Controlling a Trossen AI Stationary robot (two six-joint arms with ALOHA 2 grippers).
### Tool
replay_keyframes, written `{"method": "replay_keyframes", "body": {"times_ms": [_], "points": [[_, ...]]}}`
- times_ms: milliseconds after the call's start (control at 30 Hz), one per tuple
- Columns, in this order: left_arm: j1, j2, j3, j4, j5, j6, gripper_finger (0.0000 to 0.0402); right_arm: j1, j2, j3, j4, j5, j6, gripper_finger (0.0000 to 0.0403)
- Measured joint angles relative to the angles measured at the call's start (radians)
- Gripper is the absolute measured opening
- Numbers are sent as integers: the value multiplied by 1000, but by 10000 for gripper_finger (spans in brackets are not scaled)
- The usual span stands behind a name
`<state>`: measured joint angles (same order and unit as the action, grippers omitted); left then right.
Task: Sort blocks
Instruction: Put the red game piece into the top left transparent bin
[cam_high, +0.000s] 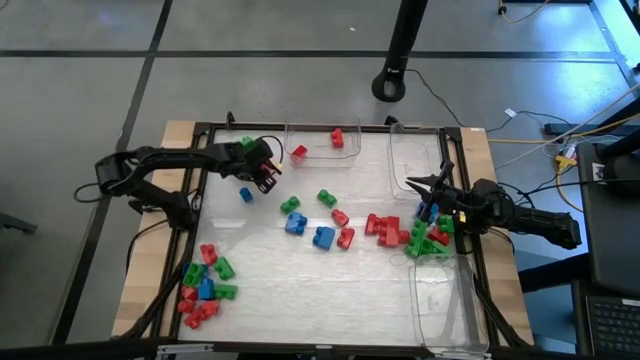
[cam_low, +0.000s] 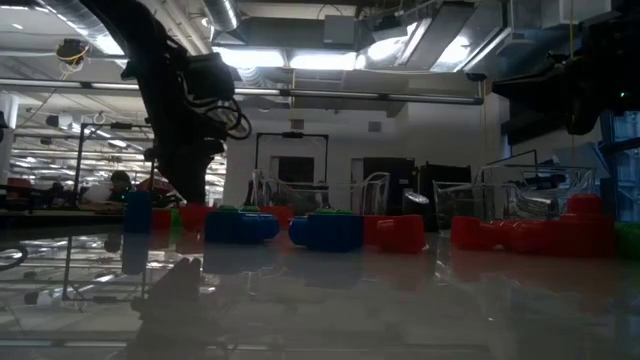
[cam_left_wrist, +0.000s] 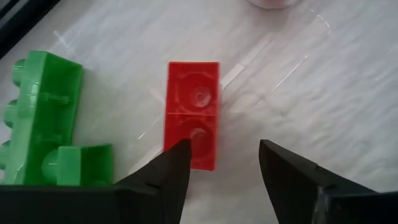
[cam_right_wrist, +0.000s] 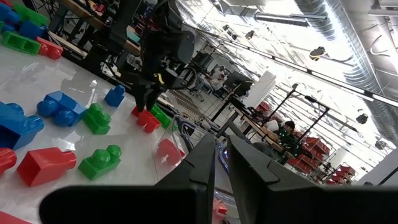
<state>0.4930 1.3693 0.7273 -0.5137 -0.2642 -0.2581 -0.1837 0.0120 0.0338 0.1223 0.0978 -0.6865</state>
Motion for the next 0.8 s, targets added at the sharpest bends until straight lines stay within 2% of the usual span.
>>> {"method": "replay_keyframes", "body": {"times_ms": [200, 567, 700, 800], "points": [[-1, 7, 0, 15, 3, 2, 182, 0, 0, 0, 0, 0, 0, 44], [6, 92, 0, 48, 13, 4, 179, 0, 0, 0, -1, 0, 0, 44], [16, 121, 0, 52, 12, 26, 154, 0, 0, 0, -1, 0, 0, 44], [23, 129, 0, 68, 0, 31, 114, 0, 0, 0, -1, 0, 0, 44]]}}
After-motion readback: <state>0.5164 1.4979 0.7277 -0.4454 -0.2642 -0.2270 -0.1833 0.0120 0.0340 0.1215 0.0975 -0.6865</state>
